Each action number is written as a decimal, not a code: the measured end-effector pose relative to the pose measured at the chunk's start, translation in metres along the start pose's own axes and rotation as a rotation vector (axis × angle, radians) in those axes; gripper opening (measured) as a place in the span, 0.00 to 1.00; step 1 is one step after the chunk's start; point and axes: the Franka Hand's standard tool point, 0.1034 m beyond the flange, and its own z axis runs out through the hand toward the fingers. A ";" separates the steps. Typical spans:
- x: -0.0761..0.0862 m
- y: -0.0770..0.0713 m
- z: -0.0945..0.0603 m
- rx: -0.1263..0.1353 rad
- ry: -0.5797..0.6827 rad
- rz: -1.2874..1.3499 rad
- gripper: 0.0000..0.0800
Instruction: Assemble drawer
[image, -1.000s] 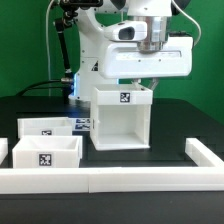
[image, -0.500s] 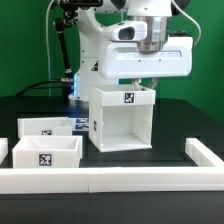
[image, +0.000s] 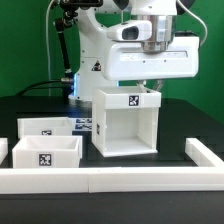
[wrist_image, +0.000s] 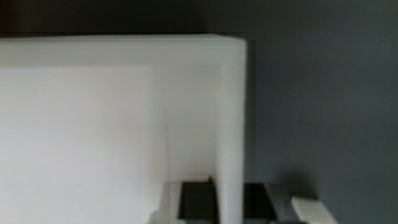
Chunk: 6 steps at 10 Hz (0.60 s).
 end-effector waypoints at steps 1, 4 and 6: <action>0.012 -0.001 0.000 0.001 0.020 0.002 0.05; 0.046 -0.006 -0.001 0.008 0.107 0.040 0.05; 0.055 -0.008 -0.001 0.011 0.121 0.043 0.05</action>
Offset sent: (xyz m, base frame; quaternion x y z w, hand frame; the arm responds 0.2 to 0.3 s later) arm 0.0313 0.0079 -0.0264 -0.0246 0.0241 0.0576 0.9977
